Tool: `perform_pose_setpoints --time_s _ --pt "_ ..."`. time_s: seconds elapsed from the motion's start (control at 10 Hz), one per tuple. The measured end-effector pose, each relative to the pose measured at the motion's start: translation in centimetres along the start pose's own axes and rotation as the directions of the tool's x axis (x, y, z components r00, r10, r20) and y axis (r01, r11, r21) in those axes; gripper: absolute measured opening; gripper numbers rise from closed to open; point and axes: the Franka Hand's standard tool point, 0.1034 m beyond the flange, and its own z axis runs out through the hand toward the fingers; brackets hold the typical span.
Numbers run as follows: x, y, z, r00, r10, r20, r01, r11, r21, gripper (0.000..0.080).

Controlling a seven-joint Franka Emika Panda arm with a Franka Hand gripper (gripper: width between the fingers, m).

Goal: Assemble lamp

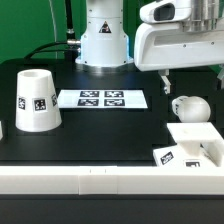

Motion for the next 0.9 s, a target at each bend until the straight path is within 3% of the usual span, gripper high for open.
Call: perform_pose_setpoints --time_s 0.2,0.6,0.8,0.9 --pt "0.5 0.0 0.7 0.993 -0.063 0.105 0.059 0.998 0.035 0.0699" --pt "-0.5 -0.7 0.8 0.929 -0.048 0.367 0.03 0.998 0.056 0.0699" --pt "-1.9 -1.9 1.6 0.88 0.021 0.474 -0.029 1.0 0.01 0.0699" --pt "-2.3 -2.1 1.9 0.859 0.023 0.511 -0.031 1.0 0.007 0.0699"
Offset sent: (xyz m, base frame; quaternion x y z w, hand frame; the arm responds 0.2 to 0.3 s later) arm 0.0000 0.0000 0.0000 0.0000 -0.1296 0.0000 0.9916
